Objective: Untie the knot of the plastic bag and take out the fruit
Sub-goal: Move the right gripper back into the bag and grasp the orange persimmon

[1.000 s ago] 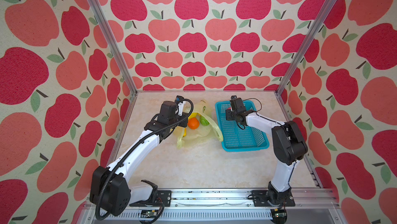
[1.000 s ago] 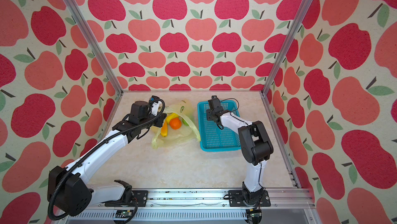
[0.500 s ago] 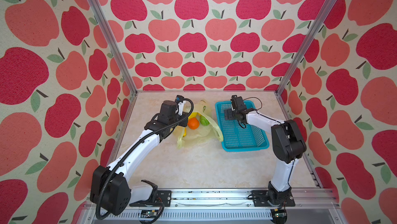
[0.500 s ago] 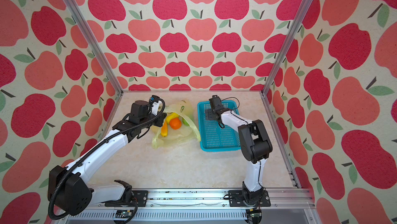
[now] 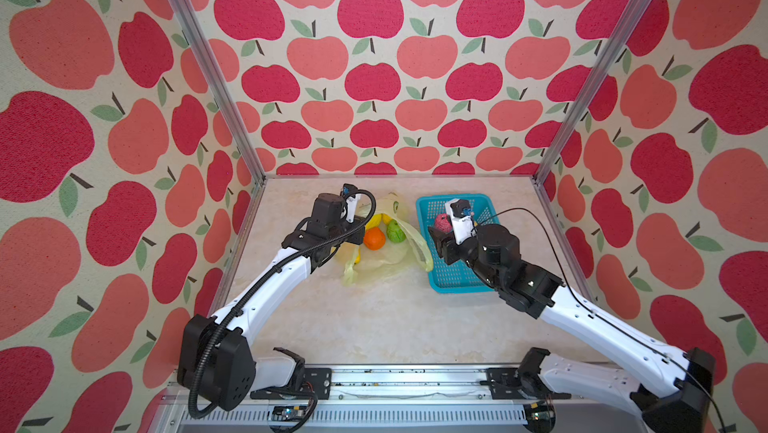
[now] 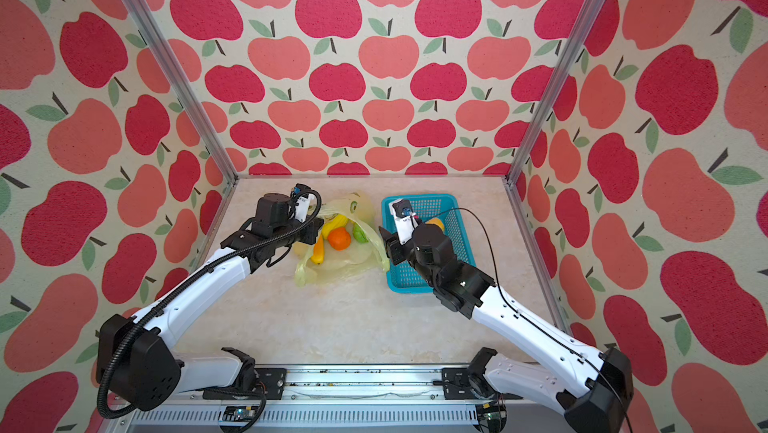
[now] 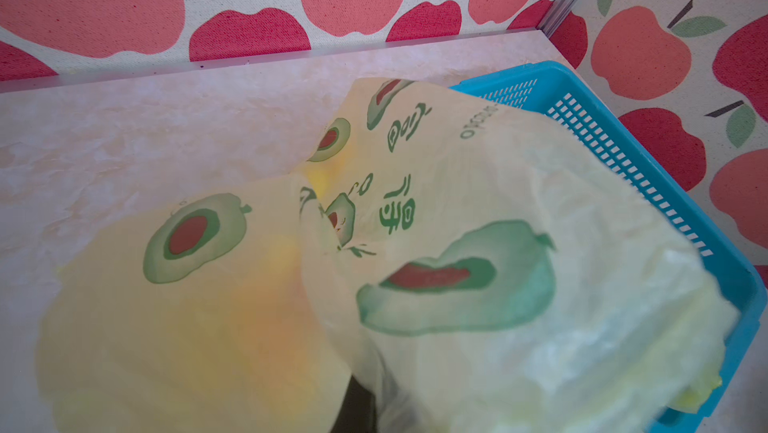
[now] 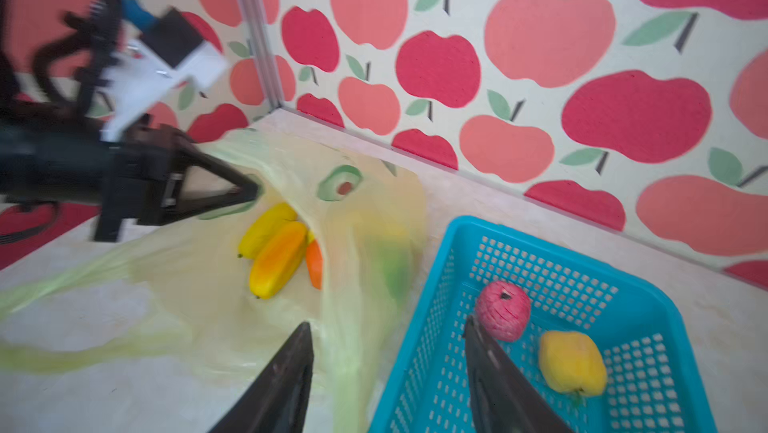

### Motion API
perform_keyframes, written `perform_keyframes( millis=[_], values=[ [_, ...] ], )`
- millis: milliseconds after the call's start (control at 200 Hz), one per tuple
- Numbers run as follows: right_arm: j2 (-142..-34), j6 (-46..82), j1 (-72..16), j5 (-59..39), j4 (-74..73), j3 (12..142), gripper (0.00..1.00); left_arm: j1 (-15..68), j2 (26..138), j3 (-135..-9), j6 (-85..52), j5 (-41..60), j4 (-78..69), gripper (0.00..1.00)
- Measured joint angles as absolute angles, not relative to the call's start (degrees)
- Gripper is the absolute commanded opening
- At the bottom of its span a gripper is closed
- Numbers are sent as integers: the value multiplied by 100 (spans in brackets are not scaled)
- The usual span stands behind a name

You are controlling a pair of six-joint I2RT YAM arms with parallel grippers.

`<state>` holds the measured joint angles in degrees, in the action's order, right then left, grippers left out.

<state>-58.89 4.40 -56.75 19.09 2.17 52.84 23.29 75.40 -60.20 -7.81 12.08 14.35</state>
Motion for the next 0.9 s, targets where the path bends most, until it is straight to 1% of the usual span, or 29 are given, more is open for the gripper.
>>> perform_keyframes(
  millis=[65, 130, 230, 275, 390, 495, 660, 900],
  values=[
    [-5972, 202, -6305, 1920, -54, 5258, 59, 2329, 7544, -6038, -781, 1208, 1431, 0],
    [-6326, 10, -6836, 1968, -410, 5258, 59, 2329, 7544, -6047, -781, 1208, 1433, 0],
    [-7234, -51, -7126, 1942, -908, 5258, 58, 2329, 7544, -6051, -784, 1210, 1431, 0],
    [-7673, -64, -7124, 1990, -1052, 5258, 60, 2329, 7544, -6055, -784, 1210, 1435, 0],
    [-8764, -56, -6976, 2134, -1420, 5258, 68, 2331, 7542, -6060, -786, 1212, 1433, 0],
    [-9583, 38, -6608, 2154, -1588, 5378, 80, 2338, 7537, -6062, -786, 1216, 1433, 0],
    [-10656, 78, -6243, 2298, -1682, 6060, 99, 2368, 7489, -6062, -786, 1253, 1439, 0],
    [-11524, 283, -6018, 2346, -1715, 6976, 99, 2436, 7306, -6136, -786, 1251, 1479, 0]
  ],
)
